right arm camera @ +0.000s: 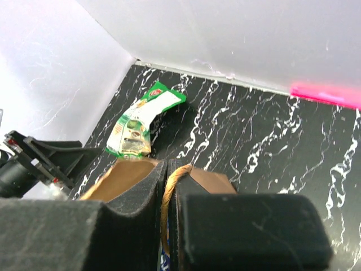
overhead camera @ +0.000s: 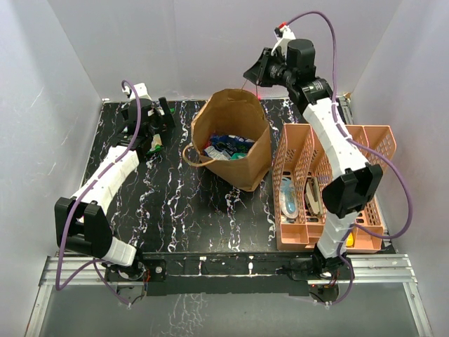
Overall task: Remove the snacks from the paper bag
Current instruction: Adjust the paper bag at the center of the board.
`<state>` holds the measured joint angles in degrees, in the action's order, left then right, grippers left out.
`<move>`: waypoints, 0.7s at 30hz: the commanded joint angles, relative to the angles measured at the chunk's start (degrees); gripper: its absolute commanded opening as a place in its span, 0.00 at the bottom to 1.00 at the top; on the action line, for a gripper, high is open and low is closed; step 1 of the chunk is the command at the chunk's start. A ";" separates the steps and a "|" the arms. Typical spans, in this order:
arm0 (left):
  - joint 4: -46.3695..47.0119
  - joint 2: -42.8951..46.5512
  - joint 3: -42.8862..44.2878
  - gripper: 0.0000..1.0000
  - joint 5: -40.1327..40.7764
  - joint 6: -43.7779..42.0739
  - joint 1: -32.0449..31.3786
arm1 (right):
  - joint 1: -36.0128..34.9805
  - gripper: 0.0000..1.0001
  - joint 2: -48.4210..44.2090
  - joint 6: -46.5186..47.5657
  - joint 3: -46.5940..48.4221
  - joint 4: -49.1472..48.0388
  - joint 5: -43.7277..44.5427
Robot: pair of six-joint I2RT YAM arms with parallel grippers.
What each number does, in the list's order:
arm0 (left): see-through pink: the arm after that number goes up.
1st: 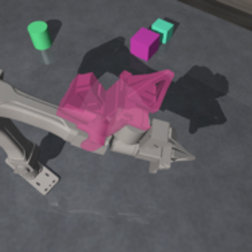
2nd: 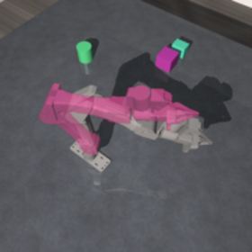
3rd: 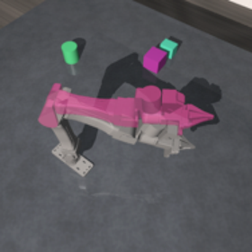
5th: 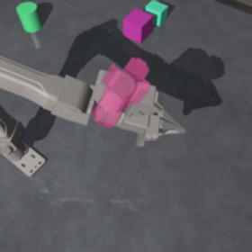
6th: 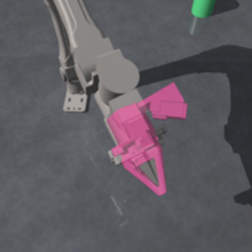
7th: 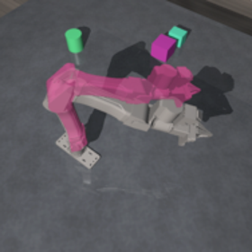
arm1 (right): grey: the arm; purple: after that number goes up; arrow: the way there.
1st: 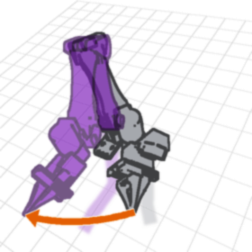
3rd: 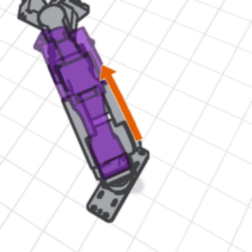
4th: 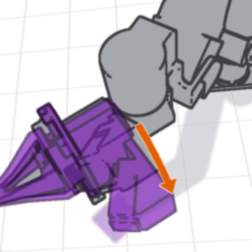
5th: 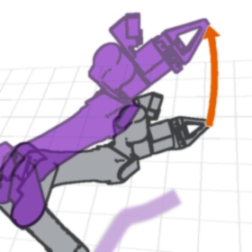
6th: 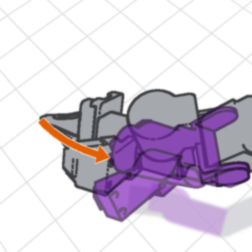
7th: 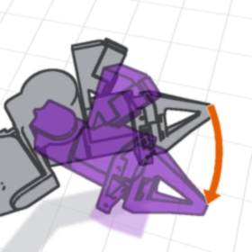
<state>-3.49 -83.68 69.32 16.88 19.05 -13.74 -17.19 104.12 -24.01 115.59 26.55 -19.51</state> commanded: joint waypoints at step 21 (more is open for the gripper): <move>-0.15 0.92 0.47 0.98 -1.27 0.38 -0.26 | 11.90 0.08 15.62 1.74 26.52 -9.41 -23.96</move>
<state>-3.51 -83.70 69.32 16.36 19.14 -13.74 -4.84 122.04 -22.33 137.25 24.12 -40.32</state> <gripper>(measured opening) 0.983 0.080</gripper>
